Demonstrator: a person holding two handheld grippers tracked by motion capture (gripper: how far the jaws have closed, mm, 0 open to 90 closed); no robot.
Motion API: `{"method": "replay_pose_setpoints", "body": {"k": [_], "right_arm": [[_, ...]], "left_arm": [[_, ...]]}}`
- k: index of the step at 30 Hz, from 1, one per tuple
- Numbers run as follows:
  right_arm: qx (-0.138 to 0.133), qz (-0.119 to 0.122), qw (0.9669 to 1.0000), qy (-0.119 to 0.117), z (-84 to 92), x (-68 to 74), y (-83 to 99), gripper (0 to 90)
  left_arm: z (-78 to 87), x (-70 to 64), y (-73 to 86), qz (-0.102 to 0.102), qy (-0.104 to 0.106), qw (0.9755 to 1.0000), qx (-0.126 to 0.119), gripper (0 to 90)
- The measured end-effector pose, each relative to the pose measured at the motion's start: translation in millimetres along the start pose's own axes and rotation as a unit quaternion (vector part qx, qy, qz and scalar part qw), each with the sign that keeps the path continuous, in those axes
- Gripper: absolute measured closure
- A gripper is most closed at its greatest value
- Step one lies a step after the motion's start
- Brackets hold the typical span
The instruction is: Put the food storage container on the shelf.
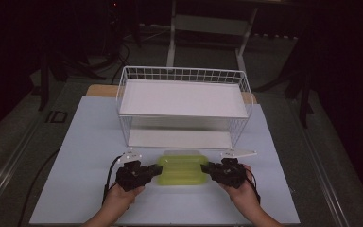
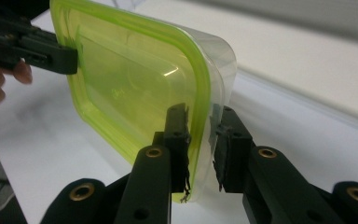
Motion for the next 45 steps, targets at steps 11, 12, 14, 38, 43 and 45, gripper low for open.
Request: {"method": "replay_pose_setpoints", "body": {"k": [11, 12, 14, 38, 43, 45], "right_arm": [[-0.028, -0.004, 0.9995, 0.013, 0.0, -13.5, -26.7, 77.2], [-0.028, -0.006, 0.9995, 0.015, -2.2, -16.1, -28.4, 77.2], [-0.029, -0.010, 0.9994, 0.017, -5.5, -20.2, -30.0, 77.2], [-0.020, -0.037, 0.9971, 0.063, -42.3, -61.9, -41.6, 76.4], [-0.016, -0.038, 0.9968, 0.069, -46.6, -68.1, -38.9, 76.0], [-0.019, -0.039, 0.9966, 0.070, -48.3, -70.4, -39.3, 75.7]], "left_arm": [[-10.8, 8.5, -32.1, -0.022, -0.009, 0.9992, -0.031, 80.8], [-13.2, 10.5, -33.5, -0.022, -0.009, 0.9992, -0.031, 80.8], [-17.5, 14.1, -35.5, -0.021, -0.009, 0.9992, -0.032, 80.8], [-68.7, 50.8, -45.3, 0.001, -0.023, 0.9994, -0.027, 80.6], [-74.6, 54.3, -45.9, 0.001, -0.022, 0.9995, -0.024, 80.5], [-76.0, 54.8, -48.0, 0.004, -0.024, 0.9993, -0.028, 80.4]]}}
Point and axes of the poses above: each handheld gripper's, and its own axes: z roughly backward along the jaws, y roughly out of its underside, x roughly to its left, the point moved 3 cm from there along -z, roughly forward along the jaws, and after that the axes turned 6 degrees about -x, right-handed, at the moved point
